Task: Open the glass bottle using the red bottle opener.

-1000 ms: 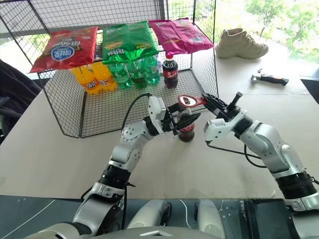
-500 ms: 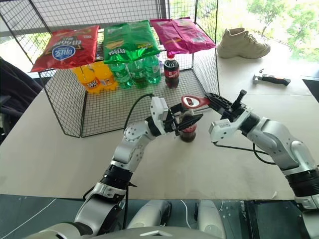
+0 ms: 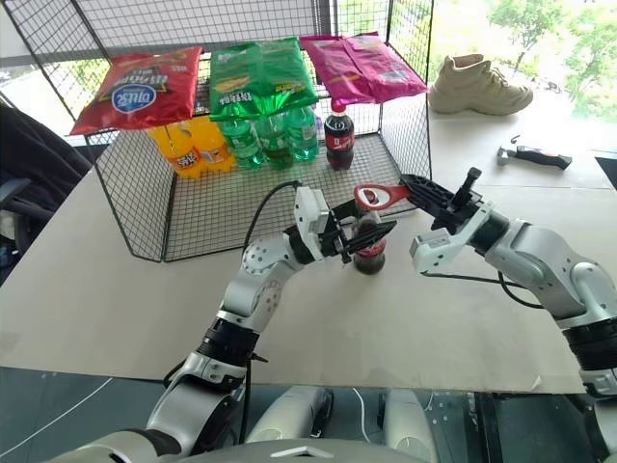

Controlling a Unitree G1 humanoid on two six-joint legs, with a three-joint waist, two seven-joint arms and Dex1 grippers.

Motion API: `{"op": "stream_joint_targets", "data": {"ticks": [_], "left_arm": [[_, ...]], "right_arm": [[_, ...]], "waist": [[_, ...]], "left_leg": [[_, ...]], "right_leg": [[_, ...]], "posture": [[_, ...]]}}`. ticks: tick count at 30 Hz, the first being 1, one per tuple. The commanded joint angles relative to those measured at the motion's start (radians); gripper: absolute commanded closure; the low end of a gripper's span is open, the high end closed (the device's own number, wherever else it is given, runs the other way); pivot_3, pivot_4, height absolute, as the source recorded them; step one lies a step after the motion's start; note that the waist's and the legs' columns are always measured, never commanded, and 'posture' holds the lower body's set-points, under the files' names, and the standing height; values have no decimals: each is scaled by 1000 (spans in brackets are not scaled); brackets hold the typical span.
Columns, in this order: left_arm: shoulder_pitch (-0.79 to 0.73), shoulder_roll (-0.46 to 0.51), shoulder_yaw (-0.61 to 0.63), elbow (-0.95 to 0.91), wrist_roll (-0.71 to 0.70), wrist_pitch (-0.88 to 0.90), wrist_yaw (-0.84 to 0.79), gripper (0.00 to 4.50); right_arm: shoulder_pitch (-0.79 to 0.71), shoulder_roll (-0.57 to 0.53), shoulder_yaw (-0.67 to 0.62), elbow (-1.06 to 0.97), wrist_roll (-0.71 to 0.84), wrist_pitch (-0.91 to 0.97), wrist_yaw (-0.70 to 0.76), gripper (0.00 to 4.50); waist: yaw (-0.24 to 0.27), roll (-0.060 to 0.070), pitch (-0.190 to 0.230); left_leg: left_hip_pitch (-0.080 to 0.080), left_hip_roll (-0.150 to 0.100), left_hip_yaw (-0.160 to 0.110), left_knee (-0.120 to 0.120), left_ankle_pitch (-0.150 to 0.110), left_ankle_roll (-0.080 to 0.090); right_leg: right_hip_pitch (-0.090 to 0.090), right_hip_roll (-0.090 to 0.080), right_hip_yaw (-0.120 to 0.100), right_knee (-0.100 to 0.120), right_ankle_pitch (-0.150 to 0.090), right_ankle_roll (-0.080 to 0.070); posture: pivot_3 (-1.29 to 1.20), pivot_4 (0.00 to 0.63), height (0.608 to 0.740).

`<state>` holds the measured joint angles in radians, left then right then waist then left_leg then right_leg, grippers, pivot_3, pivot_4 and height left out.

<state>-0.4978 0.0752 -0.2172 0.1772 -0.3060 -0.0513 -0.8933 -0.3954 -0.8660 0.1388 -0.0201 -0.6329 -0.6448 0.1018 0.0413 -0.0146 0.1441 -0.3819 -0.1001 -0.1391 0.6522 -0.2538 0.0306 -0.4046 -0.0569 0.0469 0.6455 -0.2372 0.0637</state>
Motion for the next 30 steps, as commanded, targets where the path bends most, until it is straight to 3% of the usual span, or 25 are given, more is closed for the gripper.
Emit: {"op": "stream_joint_targets", "data": {"ticks": [1, 20, 30], "left_arm": [[11, 5, -20, 29, 16, 13, -17, 1947], [-34, -22, -25, 135, 26, -21, -29, 1947], [-19, -11, -23, 121, 24, -19, -31, 1947]], "right_arm": [[-31, -49, -119, 16, -29, 35, -47, 4500], [-41, -66, -146, 41, -48, 34, -126, 4500], [-26, 4, -138, 29, 61, 16, -84, 4500]], "waist": [[0, 0, 0], [-8, 1, -1], [-27, 1, -1]], "left_leg": [[0, 0, 0, 0, 0, 0], [2, 1, 1, -1, 0, 0], [2, 1, 1, -1, 0, 0]], "right_leg": [[0, 0, 0, 0, 0, 0], [1, 1, 1, -1, 0, 0], [1, 1, 2, -1, 0, 0]], "posture": [[0, 150, 732], [0, 150, 732], [0, 150, 732]]}}
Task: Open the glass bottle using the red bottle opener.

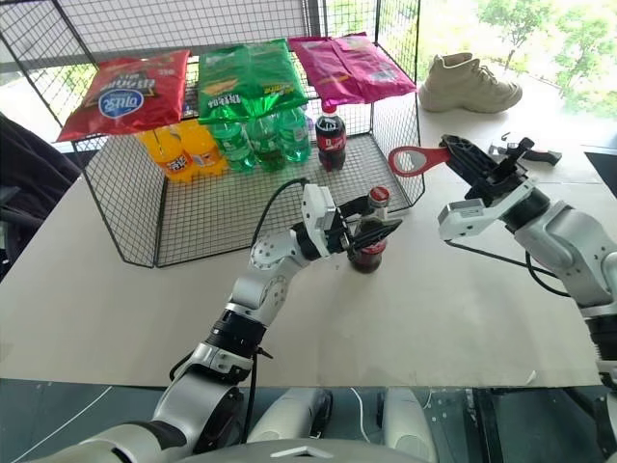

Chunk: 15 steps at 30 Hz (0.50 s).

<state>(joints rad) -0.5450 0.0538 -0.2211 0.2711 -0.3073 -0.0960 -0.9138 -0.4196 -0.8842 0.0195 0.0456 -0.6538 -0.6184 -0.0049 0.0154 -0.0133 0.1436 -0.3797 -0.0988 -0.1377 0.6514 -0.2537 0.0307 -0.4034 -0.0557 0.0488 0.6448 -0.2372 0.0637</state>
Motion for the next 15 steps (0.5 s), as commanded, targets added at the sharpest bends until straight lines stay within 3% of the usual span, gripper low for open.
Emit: {"op": "stream_joint_targets", "data": {"ticks": [1, 6, 15], "left_arm": [[29, 12, -18, 25, 25, 26, -10, 1947], [37, 27, -12, 1, 23, 35, -9, 1947], [46, 42, -7, -19, 25, 47, -5, 1947]], "right_arm": [[6, 36, -11, -37, 114, -9, 44, 4500], [88, 126, 24, -58, 232, 28, 133, 4500], [143, 223, 40, -138, 248, 92, 189, 4500]], "waist": [[-1, 0, 0], [-1, 0, 0], [-1, 0, 0]], "left_leg": [[0, 0, 0, 0, 0, 0], [0, 0, 0, 0, 0, 0], [1, 0, 0, 0, 0, 0]], "right_leg": [[0, 0, 0, 0, 0, 0], [1, 0, 0, 0, 0, 0], [1, 1, 0, 0, 0, 0]], "posture": [[0, 150, 732], [0, 150, 732], [0, 150, 732]]}}
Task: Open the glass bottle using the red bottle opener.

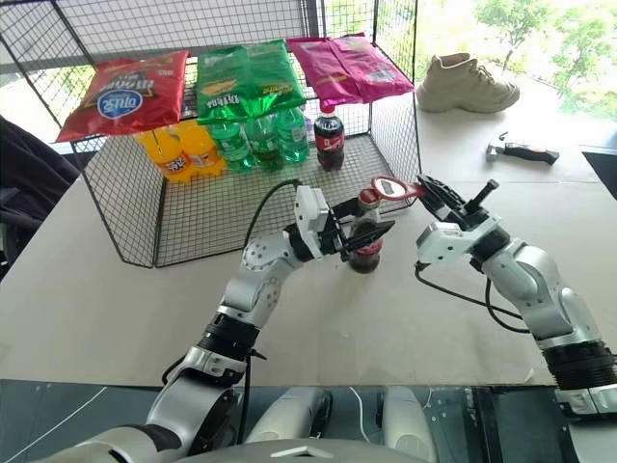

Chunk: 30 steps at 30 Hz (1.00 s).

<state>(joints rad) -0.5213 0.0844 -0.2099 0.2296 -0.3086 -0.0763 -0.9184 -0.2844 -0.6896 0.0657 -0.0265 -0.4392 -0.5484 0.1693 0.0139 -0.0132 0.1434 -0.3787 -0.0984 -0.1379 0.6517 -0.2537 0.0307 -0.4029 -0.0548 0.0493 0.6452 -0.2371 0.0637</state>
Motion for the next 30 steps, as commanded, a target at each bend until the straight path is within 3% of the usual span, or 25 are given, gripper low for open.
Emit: {"op": "stream_joint_targets", "data": {"ticks": [1, 7, 22, 30], "left_arm": [[22, 11, -19, 23, 27, 28, -1, 1947], [18, 7, -20, 29, 29, 25, -1, 1947], [16, -3, -23, 39, 32, 23, -1, 1947], [13, -6, -25, 43, 31, 23, -4, 1947]], "right_arm": [[13, 43, -5, -76, 40, 31, 18, 4500], [56, 107, -5, -145, 70, 76, 53, 4500], [100, 108, 79, -95, -45, 78, 95, 4500], [92, 101, 113, -93, -113, 20, 67, 4500]], "waist": [[0, 0, 0], [0, 0, 0], [0, 1, -2], [0, 1, -2]], "left_leg": [[0, 0, 0, 0, 0, 0], [0, 0, 0, 0, 0, 0], [3, 0, 0, 0, 0, 0], [14, 0, 0, -2, -3, 5]], "right_leg": [[0, 0, 0, 0, 0, 0], [0, 0, 0, 0, 0, 0], [3, 0, 0, 0, 0, 0], [14, 0, 0, 0, -1, 0]], "posture": [[0, 150, 732], [0, 150, 732], [0, 150, 732], [0, 150, 732]]}}
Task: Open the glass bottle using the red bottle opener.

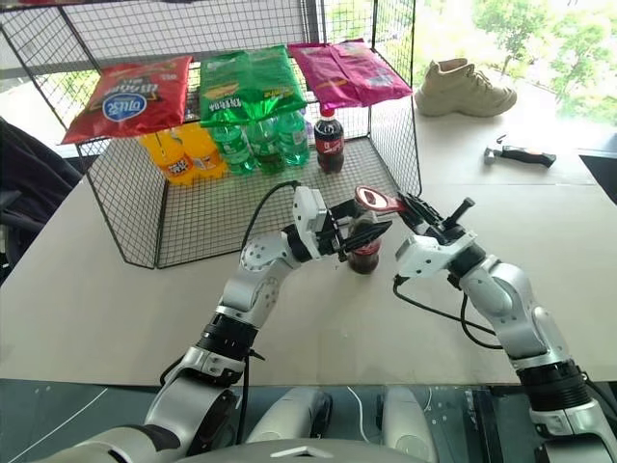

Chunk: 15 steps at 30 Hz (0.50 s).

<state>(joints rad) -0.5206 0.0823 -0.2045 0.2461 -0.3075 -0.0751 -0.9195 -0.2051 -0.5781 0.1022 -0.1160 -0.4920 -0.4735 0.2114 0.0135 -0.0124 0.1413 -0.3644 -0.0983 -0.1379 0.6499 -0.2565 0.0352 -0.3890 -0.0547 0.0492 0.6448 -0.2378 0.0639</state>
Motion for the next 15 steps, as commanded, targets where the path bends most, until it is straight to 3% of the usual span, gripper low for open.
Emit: {"op": "stream_joint_targets", "data": {"ticks": [1, 15], "left_arm": [[12, -4, -31, 28, 30, 21, -4, 1947], [9, -16, -32, 49, 36, 12, -12, 1947]], "right_arm": [[12, -13, 80, -6, -62, -62, 26, 4500], [-141, -192, -67, -50, -114, -141, -30, 4500]], "waist": [[0, 0, 0], [6, 1, 1]], "left_leg": [[2, 0, 0, 0, 0, 0], [0, -1, -2, 0, 0, 0]], "right_leg": [[1, 0, 0, 0, 0, 0], [2, -1, -3, -3, 0, 0]], "posture": [[0, 150, 732], [0, 150, 732]]}}
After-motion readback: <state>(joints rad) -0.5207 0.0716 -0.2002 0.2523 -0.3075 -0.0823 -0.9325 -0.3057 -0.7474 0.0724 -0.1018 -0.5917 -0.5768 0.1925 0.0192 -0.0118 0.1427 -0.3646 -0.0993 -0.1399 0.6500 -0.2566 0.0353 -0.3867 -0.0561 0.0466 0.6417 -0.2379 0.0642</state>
